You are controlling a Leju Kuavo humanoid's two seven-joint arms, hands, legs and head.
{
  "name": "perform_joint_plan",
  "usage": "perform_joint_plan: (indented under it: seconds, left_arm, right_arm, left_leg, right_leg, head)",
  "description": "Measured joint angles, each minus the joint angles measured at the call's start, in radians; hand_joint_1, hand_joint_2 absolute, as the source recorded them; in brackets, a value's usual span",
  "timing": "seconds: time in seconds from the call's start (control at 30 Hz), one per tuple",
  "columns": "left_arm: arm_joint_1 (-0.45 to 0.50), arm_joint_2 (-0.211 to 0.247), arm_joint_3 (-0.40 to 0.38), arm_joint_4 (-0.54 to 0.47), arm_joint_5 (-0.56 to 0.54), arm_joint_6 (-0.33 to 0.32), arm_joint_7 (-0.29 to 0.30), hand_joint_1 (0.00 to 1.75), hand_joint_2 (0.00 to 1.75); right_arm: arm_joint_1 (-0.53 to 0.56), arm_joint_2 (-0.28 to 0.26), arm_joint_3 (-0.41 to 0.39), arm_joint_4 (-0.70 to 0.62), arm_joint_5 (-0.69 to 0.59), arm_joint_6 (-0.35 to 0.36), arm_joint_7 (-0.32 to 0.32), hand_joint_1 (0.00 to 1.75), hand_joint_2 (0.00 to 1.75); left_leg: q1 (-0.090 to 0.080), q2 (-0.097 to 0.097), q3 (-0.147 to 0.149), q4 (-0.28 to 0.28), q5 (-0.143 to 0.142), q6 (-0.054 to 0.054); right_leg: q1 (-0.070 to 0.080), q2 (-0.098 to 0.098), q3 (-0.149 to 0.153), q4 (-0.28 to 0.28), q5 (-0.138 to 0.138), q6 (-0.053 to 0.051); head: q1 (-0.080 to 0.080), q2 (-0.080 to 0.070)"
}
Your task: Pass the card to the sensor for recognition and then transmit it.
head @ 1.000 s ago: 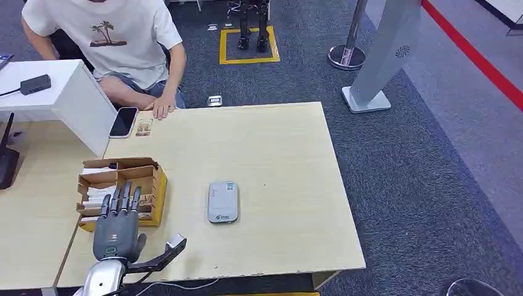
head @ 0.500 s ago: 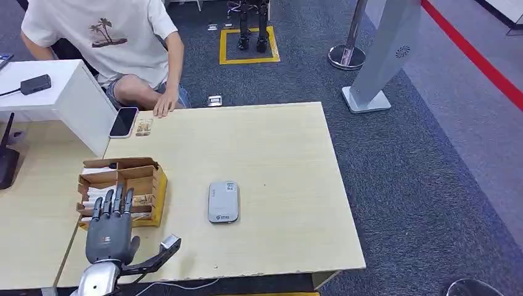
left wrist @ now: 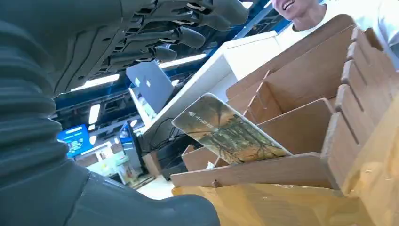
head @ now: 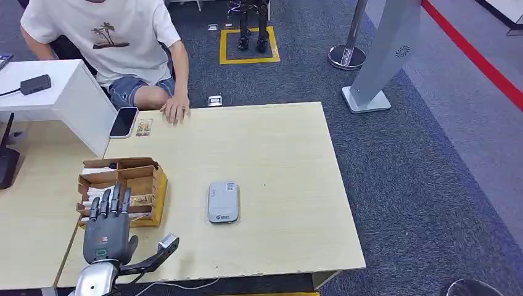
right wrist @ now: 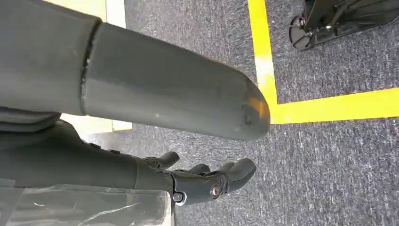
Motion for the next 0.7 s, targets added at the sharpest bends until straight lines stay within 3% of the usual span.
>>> perform_joint_plan:
  seconds: [0.43, 0.7]
  left_arm:
    - [-0.015, -0.039, 0.038, 0.007, 0.000, 0.026, -0.056, 0.00, 1.75]
    - [-0.020, -0.055, 0.047, 0.017, 0.000, 0.032, -0.061, 0.00, 1.75]
  right_arm:
    - [-0.001, 0.000, 0.000, 0.000, 0.005, 0.002, -0.003, 0.00, 0.00]
    - [-0.001, 0.000, 0.000, 0.000, 0.005, 0.002, -0.003, 0.00, 0.00]
  left_leg:
    - [0.000, 0.000, 0.000, 0.000, 0.000, 0.000]
    - [0.000, 0.000, 0.000, 0.000, 0.000, 0.000]
  right_leg:
    - [0.000, 0.000, 0.000, 0.000, 0.000, 0.000]
    - [0.000, 0.000, 0.000, 0.000, 0.000, 0.000]
  head:
    - [0.000, 0.000]
    - [0.000, 0.000]
